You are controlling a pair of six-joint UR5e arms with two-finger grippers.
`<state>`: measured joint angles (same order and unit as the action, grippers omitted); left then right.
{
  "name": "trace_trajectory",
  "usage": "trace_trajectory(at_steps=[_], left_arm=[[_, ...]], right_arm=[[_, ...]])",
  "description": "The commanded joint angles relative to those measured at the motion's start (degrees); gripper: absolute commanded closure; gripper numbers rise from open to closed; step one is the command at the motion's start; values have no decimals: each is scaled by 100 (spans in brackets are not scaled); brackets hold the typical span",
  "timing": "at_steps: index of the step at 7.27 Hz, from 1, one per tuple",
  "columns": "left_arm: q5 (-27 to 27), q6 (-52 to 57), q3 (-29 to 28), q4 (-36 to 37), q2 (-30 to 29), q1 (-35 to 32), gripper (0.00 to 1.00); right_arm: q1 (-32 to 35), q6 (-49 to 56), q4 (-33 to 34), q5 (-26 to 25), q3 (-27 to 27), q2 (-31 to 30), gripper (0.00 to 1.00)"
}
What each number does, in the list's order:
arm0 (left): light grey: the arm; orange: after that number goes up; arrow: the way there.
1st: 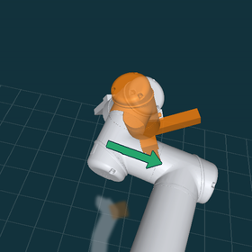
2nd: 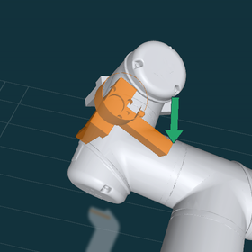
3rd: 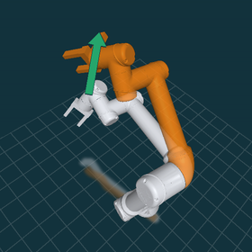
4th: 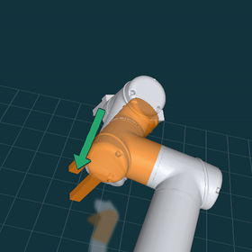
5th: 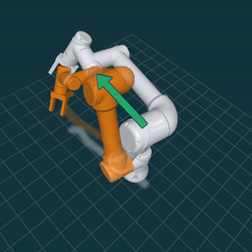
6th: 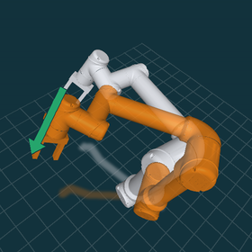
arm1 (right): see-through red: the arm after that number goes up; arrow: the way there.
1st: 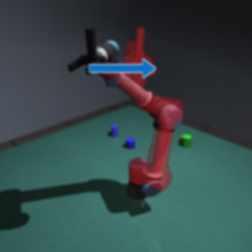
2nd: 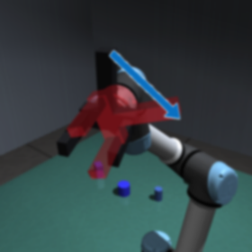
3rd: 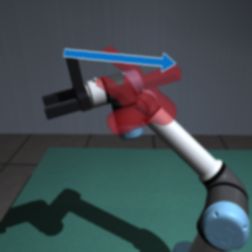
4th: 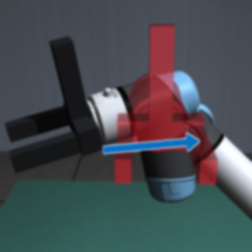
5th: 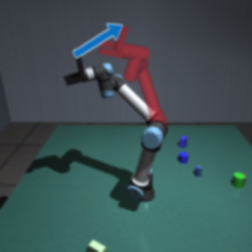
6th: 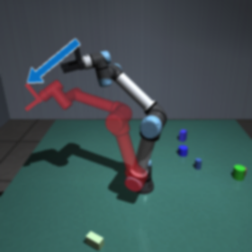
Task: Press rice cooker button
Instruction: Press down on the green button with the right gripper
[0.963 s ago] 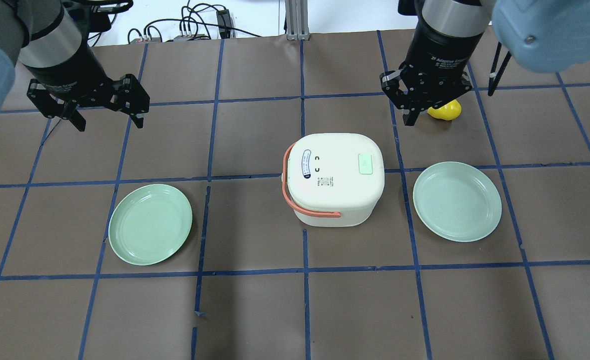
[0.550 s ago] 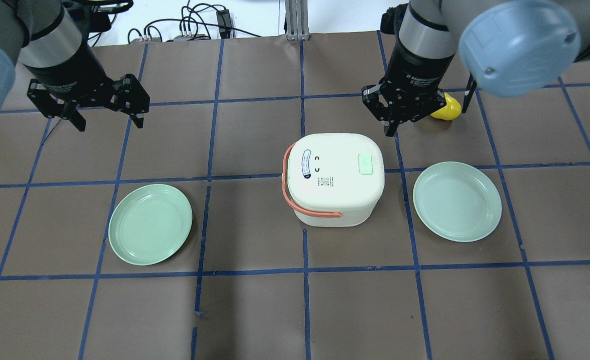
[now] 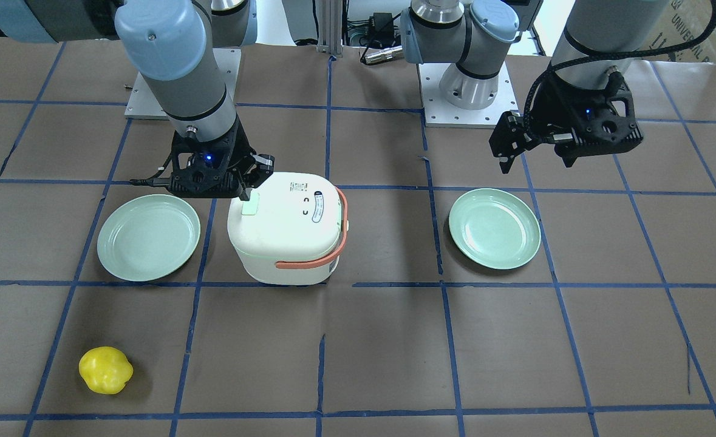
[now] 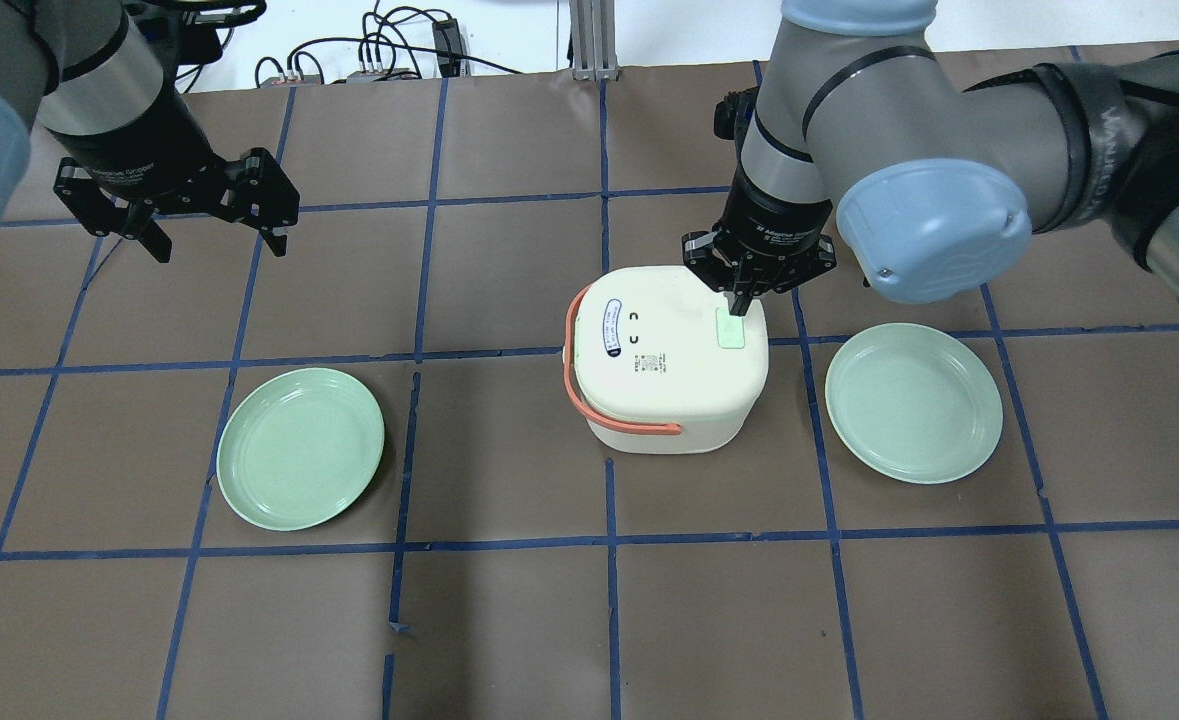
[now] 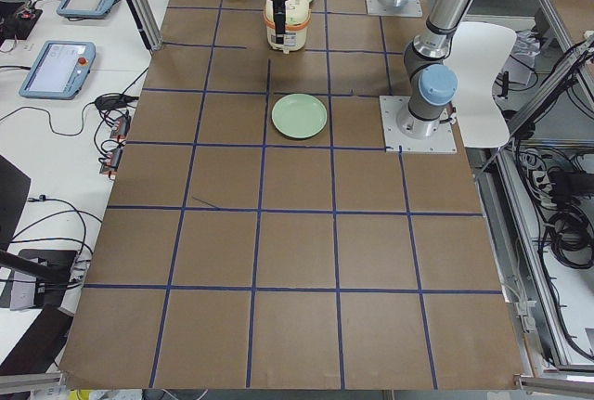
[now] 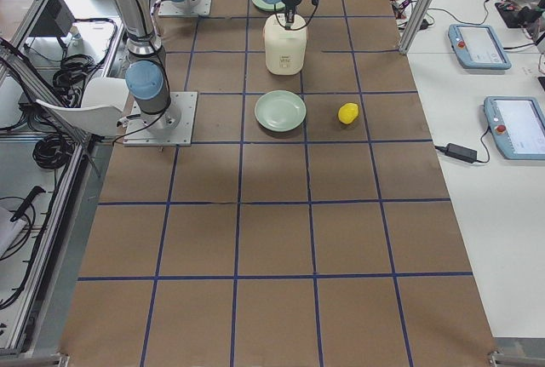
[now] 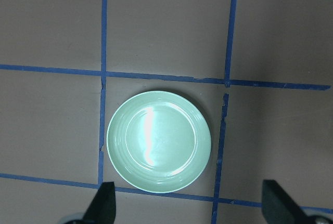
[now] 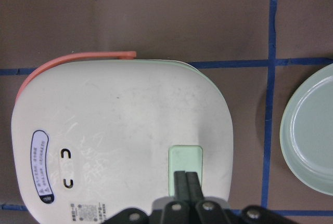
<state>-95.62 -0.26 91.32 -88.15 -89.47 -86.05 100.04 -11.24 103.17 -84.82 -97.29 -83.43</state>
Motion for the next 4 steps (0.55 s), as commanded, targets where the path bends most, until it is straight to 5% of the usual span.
trace_trajectory(at_steps=[1, 4], left_arm=[[0, 0, 0, 0, 0, 0, 0], [0, 0, 0, 0, 0, 0, 0]], right_arm=[[7, 25, 98, 1, -26, 29, 92], [7, 34, 376, 0, -289, 29, 92]])
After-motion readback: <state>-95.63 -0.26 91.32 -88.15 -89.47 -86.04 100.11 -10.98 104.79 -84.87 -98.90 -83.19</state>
